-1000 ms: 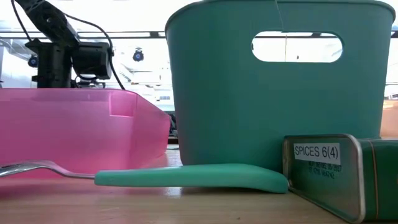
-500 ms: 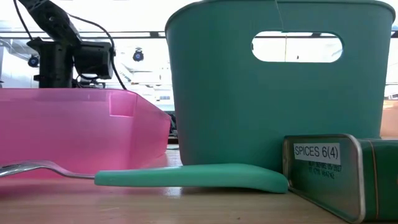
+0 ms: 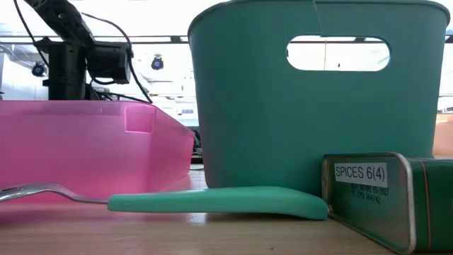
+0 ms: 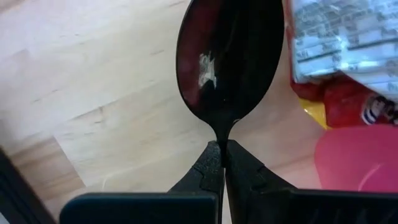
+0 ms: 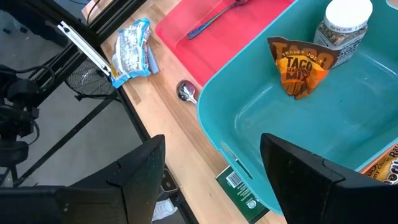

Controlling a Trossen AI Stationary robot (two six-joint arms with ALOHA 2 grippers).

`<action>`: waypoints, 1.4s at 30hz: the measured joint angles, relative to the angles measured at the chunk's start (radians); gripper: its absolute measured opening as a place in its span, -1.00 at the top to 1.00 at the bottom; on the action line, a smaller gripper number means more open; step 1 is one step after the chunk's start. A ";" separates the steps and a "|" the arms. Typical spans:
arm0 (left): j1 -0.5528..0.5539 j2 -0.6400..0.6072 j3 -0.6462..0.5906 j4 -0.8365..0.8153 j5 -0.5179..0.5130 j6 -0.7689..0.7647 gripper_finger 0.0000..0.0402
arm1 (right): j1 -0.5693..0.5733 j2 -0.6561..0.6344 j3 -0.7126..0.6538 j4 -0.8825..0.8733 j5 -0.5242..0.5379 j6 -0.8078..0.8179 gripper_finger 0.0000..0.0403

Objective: Pick & Place Food Item
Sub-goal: Put the black spoon into the pink bin

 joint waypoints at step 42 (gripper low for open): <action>-0.327 0.056 0.541 -0.247 -0.017 -0.368 0.99 | -0.035 -0.134 0.000 -0.211 0.165 -0.089 -0.28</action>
